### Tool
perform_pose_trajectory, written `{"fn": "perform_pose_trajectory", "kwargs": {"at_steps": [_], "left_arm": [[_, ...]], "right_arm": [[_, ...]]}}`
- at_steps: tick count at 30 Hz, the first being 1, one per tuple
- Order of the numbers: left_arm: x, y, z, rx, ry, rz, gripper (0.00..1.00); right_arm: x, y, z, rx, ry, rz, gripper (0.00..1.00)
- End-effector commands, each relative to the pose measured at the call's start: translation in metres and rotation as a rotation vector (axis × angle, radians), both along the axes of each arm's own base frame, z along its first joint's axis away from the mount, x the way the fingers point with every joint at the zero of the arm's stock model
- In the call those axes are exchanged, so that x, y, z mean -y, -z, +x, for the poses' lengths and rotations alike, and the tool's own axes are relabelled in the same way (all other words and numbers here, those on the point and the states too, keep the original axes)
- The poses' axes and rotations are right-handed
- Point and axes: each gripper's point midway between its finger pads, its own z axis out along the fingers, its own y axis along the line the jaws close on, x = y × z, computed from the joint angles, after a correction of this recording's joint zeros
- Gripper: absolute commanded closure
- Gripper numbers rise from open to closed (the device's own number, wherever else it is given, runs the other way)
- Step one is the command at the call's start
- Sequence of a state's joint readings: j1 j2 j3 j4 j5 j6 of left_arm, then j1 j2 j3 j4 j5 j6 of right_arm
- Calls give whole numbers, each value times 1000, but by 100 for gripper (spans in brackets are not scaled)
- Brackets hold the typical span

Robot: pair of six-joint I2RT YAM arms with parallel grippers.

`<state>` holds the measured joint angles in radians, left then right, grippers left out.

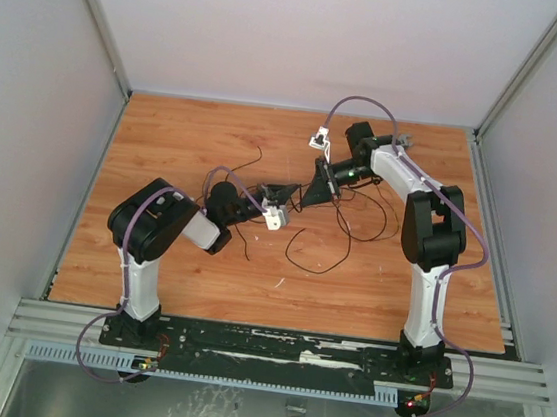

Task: Zip-tie the wires
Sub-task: Tie the cable at the center of the board.

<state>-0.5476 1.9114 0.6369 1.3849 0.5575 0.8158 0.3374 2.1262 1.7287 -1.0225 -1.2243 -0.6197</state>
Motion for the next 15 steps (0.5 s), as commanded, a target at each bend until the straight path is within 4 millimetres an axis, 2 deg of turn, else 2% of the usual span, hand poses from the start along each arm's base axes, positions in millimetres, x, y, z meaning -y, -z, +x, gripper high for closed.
{"fn": "perform_pose_trajectory", "kwargs": {"at_steps": [1,15], "left_arm": [[3,-13,-4,58,10,16,100],[12,-11,-7,68,47,74,100]], "right_arm": [[0,-12,2,-16,6,32,100],[5,-21,3,-17,15,60,100]]}}
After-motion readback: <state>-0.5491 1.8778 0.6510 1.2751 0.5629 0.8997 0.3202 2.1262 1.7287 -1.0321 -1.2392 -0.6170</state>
